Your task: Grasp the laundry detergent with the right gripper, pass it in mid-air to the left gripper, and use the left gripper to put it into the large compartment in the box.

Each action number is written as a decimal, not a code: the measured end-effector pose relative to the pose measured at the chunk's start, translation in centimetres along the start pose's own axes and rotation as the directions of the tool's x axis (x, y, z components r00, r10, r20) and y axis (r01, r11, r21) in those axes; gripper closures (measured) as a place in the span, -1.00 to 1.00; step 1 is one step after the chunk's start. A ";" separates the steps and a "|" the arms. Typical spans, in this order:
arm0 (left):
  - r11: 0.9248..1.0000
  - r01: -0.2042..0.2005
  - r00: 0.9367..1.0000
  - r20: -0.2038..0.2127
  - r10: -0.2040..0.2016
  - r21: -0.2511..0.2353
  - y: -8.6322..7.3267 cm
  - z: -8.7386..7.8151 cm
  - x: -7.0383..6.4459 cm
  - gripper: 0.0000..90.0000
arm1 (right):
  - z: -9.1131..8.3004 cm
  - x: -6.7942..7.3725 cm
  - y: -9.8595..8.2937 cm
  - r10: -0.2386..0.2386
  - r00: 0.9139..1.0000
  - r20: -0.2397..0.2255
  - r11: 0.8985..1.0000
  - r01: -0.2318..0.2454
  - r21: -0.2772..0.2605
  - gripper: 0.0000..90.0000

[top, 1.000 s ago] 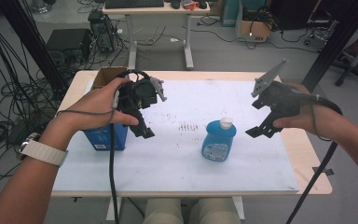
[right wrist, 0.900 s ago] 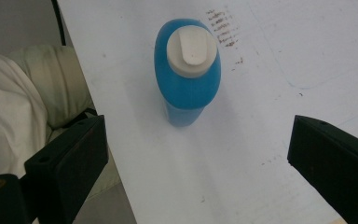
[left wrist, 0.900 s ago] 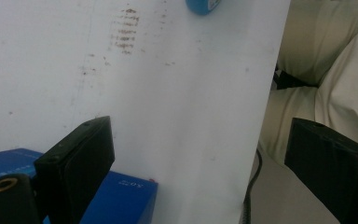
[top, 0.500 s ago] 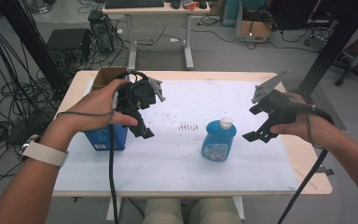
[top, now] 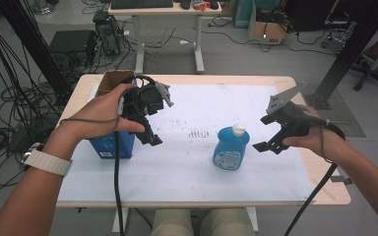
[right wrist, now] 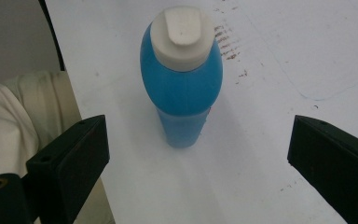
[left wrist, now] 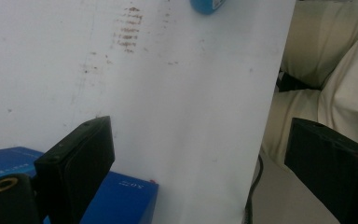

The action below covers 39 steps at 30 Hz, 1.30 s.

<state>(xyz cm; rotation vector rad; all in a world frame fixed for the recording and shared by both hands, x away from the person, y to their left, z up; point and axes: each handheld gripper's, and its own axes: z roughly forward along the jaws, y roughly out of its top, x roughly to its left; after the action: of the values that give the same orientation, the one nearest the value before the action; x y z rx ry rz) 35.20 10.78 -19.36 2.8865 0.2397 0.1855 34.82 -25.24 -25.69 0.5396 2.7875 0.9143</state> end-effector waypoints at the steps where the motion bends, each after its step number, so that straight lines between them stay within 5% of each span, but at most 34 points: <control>1: 1.000 0.000 1.000 0.001 0.000 0.000 0.0 0.0 0.0 -0.81 | 0.2 0.0 -0.2 0.004 1.000 -0.006 1.000 -0.004 -0.003 -0.88; 39: 1.000 0.006 1.000 0.002 -0.006 -0.001 0.0 0.5 0.2 -0.81 | 2.7 0.1 -2.8 -0.018 1.000 -0.008 0.998 0.018 -0.067 -0.91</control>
<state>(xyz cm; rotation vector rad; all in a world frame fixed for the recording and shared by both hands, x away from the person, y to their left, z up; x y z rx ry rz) 35.47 10.64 -19.84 2.8847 0.2478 0.1809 34.61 -25.81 -29.49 0.5012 2.7530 1.0044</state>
